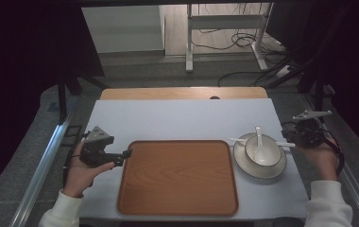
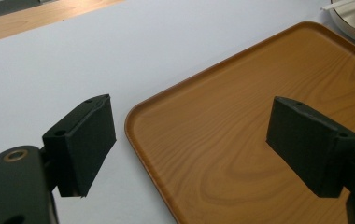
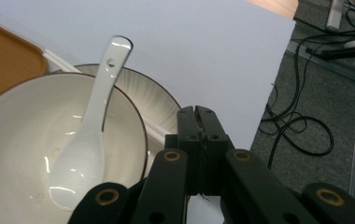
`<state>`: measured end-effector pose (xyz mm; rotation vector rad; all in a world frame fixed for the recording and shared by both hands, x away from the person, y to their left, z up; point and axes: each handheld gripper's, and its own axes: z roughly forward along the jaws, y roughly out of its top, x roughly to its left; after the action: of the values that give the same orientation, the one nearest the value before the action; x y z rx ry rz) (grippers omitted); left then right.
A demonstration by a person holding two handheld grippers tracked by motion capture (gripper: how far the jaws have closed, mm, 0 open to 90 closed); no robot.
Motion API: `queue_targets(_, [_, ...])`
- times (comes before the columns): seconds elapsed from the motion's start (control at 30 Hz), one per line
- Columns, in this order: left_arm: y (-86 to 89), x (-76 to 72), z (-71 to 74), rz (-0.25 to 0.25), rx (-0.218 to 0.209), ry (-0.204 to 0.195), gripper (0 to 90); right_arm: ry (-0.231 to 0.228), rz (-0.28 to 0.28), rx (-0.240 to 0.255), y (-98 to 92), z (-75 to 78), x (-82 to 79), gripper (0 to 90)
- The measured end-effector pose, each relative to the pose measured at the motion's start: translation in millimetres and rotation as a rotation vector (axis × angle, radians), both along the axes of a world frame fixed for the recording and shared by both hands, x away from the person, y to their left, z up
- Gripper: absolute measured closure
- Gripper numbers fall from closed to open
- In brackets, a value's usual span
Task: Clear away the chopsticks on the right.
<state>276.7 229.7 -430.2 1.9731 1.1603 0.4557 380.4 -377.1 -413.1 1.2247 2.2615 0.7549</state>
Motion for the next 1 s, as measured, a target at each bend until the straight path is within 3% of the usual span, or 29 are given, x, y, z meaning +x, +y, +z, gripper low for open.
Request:
queue_targets(0.37, [-1.1,0.7,-1.4,-0.001,0.006,0.006,15.3,0.031,0.004,-0.039,-7.1,-10.3,4.8,89.9])
queue_targets(0.77, [-1.1,2.0,-3.6,-0.003,0.012,0.017,15.3,0.082,-0.026,-0.111,-10.1,-38.6,23.8,90.0])
queue_targets(1.0, [-0.2,1.1,-2.9,0.001,0.006,0.015,15.3,0.096,-0.019,-0.125,-10.3,-44.0,25.6,90.0])
